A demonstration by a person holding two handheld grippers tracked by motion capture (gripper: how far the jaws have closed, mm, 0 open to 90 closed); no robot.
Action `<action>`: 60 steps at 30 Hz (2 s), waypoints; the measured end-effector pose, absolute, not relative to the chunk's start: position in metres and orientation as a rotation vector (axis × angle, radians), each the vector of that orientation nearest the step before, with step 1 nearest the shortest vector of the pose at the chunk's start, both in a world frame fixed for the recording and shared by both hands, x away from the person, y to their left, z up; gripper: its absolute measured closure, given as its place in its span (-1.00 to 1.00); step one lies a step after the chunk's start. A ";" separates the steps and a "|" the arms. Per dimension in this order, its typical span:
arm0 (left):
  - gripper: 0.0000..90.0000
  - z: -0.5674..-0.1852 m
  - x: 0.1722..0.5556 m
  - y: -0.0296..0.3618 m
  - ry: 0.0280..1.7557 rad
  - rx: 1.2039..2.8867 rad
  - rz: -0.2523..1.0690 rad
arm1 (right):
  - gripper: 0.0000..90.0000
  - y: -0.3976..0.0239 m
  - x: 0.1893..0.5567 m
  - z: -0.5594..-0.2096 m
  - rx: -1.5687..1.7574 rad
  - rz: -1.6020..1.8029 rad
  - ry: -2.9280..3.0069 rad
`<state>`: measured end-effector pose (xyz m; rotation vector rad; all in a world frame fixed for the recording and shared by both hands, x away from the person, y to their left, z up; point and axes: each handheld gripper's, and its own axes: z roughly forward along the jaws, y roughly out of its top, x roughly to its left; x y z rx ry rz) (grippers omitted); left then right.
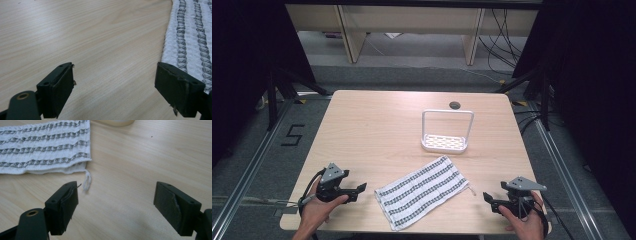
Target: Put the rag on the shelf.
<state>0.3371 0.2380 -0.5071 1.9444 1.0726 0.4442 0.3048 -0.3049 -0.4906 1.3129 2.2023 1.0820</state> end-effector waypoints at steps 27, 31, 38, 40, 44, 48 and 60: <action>-0.65 -0.504 0.341 0.231 1.061 1.951 0.419 | -0.47 -0.301 0.304 -0.488 1.303 1.089 2.195; -0.65 -0.502 0.343 0.226 1.049 1.945 0.405 | -0.46 -0.301 0.306 -0.487 1.278 1.102 2.198; -0.64 -0.497 0.349 0.220 1.005 1.985 0.384 | -0.45 -0.299 0.307 -0.485 1.264 1.101 2.187; -0.64 -0.495 0.350 0.218 0.994 1.985 0.376 | -0.45 -0.296 0.305 -0.483 1.300 1.115 2.183; -0.63 -0.489 0.358 0.208 0.962 1.991 0.361 | -0.44 -0.292 0.306 -0.480 1.274 1.105 2.195; -0.63 -0.484 0.364 0.196 0.940 2.000 0.348 | -0.44 -0.289 0.308 -0.479 1.247 1.122 2.204; -0.58 -0.475 0.390 0.151 0.847 2.073 0.282 | -0.38 -0.273 0.310 -0.476 1.242 1.127 2.245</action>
